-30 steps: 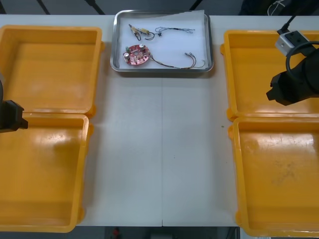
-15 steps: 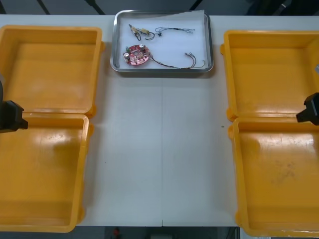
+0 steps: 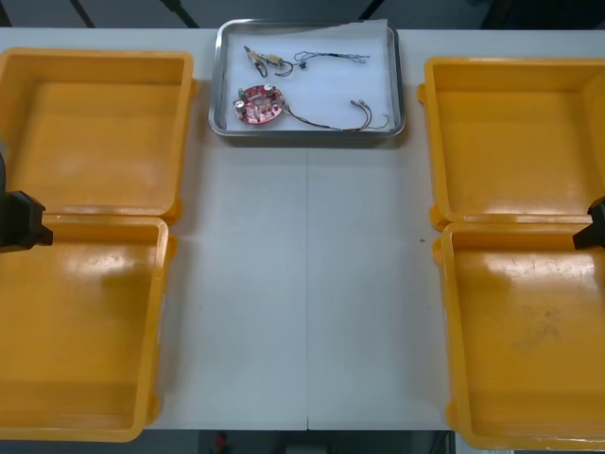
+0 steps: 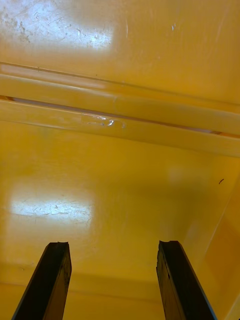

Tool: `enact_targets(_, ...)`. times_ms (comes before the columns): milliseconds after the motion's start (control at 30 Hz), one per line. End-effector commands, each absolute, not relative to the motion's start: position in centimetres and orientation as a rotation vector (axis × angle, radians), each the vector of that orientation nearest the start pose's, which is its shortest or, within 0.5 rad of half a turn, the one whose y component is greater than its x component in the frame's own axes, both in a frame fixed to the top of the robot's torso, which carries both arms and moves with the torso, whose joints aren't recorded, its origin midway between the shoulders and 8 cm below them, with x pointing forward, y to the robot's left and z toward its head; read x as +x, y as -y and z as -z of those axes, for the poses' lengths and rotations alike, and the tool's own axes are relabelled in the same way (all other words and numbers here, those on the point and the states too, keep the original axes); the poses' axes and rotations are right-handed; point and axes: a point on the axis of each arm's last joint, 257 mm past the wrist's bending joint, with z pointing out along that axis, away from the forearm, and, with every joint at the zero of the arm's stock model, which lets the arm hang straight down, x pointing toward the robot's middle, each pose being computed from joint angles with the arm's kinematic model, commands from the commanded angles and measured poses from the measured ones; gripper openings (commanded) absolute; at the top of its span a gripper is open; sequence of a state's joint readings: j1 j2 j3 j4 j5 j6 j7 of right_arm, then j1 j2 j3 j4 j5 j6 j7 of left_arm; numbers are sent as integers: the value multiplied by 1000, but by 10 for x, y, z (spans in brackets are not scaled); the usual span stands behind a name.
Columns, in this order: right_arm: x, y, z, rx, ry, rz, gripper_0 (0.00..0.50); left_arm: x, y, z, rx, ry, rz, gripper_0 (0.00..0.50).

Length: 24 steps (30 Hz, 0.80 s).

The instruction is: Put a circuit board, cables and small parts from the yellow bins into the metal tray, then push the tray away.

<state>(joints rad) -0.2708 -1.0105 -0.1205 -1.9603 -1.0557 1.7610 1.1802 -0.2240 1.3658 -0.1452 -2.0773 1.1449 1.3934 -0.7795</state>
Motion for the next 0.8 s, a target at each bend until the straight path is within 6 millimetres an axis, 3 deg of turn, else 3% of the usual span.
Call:
enact_targets(33,397,385,161,115,-2764,-66,500,399,-395,156,-130,-2675,-106,500)
enact_targets(800,395,391,167,162,-2783,-70,500,399,-395,156,-130,-2675,-106,500)
